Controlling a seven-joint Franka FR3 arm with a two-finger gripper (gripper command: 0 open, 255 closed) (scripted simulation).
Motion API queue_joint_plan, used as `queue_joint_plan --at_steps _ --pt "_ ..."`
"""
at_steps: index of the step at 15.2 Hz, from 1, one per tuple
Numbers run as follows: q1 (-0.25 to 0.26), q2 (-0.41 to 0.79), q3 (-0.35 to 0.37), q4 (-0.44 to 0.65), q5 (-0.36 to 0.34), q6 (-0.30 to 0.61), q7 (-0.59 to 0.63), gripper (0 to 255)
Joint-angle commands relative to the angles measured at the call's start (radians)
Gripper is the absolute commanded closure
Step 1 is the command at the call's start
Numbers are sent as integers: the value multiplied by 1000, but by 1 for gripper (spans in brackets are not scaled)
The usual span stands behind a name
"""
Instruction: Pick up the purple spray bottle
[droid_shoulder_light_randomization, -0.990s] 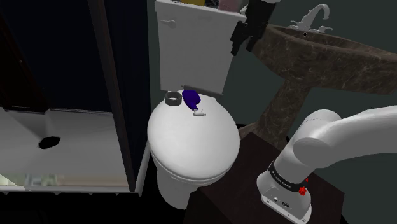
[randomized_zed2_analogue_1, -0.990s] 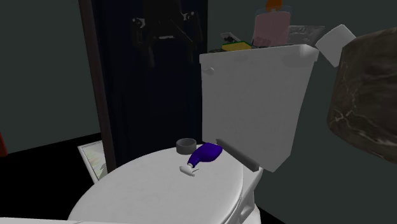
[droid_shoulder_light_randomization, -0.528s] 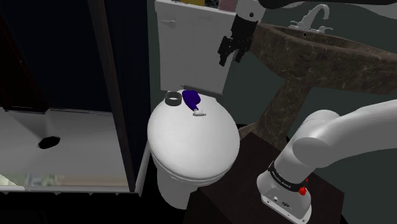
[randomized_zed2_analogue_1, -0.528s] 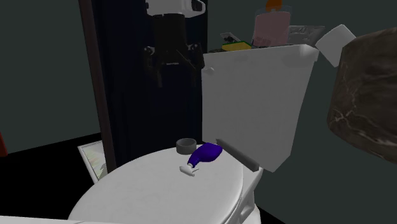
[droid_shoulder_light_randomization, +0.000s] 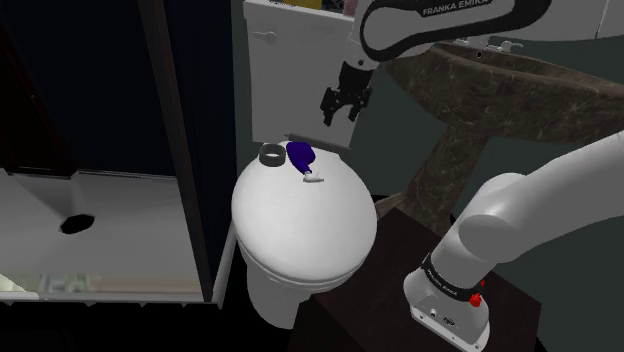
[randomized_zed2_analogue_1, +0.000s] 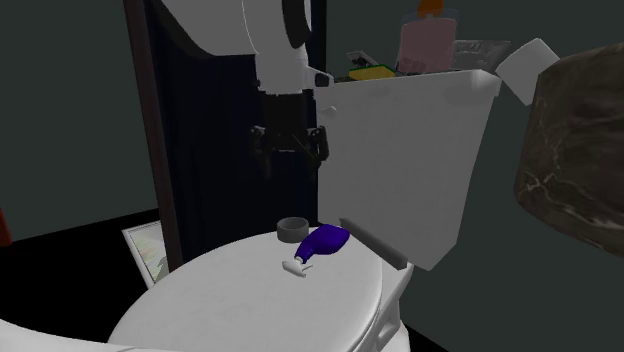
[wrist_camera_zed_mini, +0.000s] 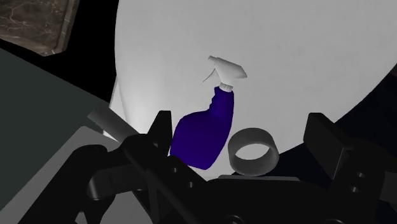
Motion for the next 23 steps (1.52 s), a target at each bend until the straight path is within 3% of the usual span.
queue_joint_plan --at_steps 1,8,16,23 --pt "-1 64 2 -10 8 71 19 0" --pt "-12 307 -10 12 38 273 48 0" --pt "-21 608 -20 113 96 453 57 0" --pt "-22 683 -17 99 106 542 46 0"
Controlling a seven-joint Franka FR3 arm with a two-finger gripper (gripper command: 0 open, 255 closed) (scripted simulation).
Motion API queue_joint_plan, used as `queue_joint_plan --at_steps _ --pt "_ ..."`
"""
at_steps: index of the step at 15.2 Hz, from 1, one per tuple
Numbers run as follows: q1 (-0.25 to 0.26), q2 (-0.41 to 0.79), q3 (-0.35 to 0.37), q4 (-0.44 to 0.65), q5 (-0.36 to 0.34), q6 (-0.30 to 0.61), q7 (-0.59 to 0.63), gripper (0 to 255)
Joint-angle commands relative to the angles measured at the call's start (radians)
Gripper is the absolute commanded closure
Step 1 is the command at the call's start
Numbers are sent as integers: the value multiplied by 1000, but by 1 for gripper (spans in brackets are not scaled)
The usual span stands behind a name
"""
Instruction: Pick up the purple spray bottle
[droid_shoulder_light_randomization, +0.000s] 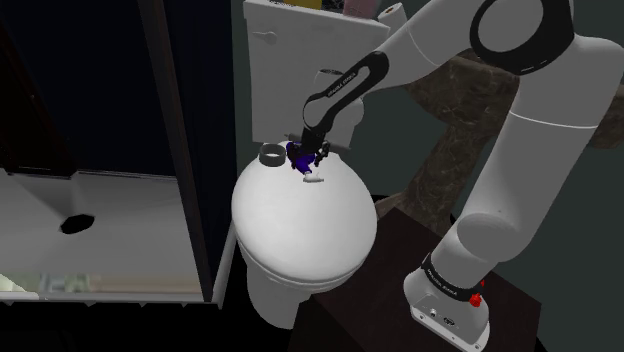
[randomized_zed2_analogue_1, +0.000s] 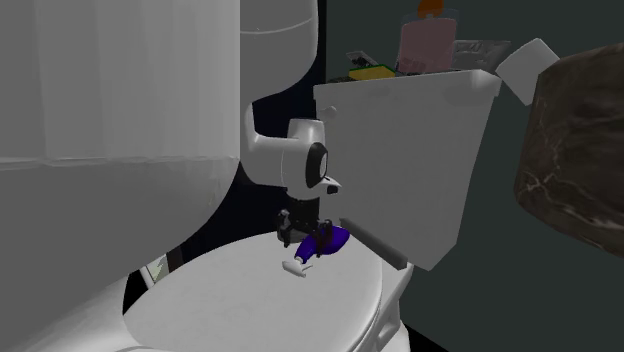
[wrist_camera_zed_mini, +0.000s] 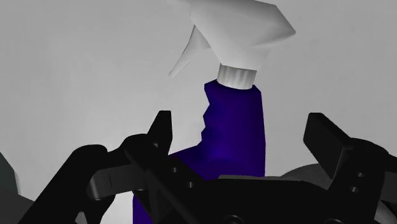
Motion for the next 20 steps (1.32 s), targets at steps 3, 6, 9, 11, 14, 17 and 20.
queue_joint_plan --at_steps 3,6,9,11,14,17,20 --pt "0 19 1 -1 3 21 -2 255" --pt "-1 18 1 -1 3 20 -3 255" --pt "-1 18 1 -1 3 20 -3 255" --pt "-1 18 1 -1 3 20 -3 255" --pt "0 -2 0 2 0 -3 0 255" --pt "0 -34 -2 8 -5 -41 4 255" --pt "0 -65 -3 15 -9 -80 9 255"
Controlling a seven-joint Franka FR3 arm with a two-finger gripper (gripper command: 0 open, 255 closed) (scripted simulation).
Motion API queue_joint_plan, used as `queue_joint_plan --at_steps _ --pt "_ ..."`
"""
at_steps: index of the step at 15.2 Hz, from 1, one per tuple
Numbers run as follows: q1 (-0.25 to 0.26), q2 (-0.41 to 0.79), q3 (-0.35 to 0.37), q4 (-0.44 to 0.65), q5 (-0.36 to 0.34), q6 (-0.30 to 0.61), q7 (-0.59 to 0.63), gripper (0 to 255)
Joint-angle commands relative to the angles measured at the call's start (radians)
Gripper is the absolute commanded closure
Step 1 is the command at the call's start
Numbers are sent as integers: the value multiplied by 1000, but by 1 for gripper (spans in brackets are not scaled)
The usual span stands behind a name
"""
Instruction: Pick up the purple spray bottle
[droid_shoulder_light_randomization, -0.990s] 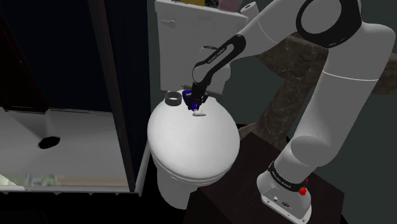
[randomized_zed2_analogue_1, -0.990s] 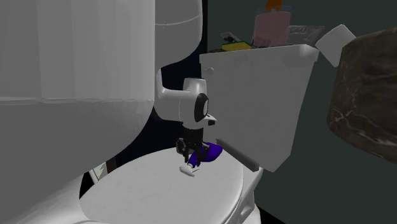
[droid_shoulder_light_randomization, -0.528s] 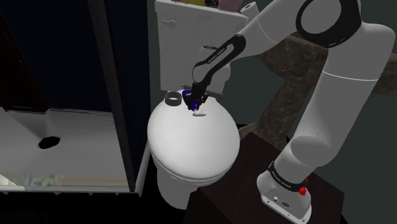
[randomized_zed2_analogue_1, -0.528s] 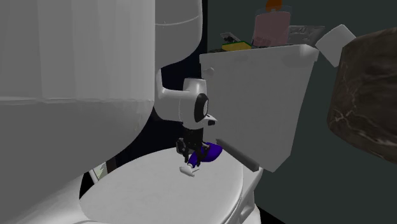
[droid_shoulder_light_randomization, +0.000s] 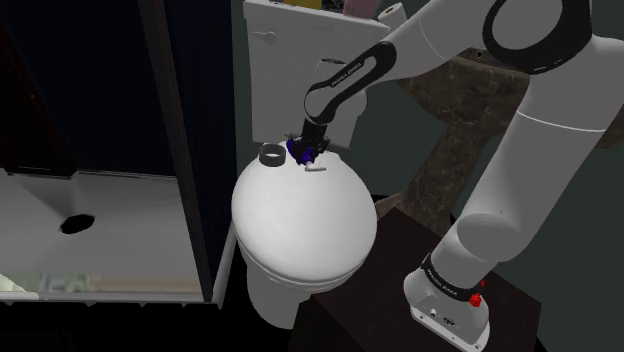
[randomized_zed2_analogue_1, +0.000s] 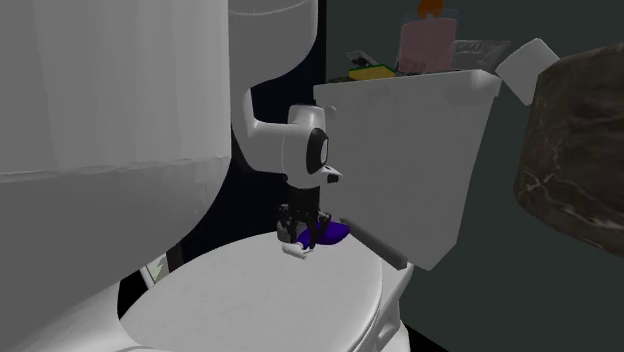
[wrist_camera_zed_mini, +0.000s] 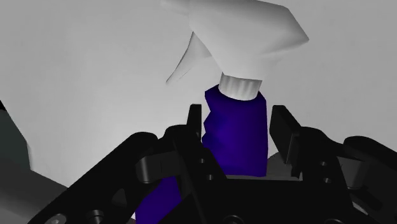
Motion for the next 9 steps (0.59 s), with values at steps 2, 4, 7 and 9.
queue_joint_plan --at_steps 2,4,7,9 --pt "1 -33 -1 6 -4 -39 5 255" --pt "1 -52 -1 13 -7 -65 8 255" --pt "1 -79 -2 26 -10 -105 11 255" --pt "0 -80 -2 27 -10 -107 11 255"
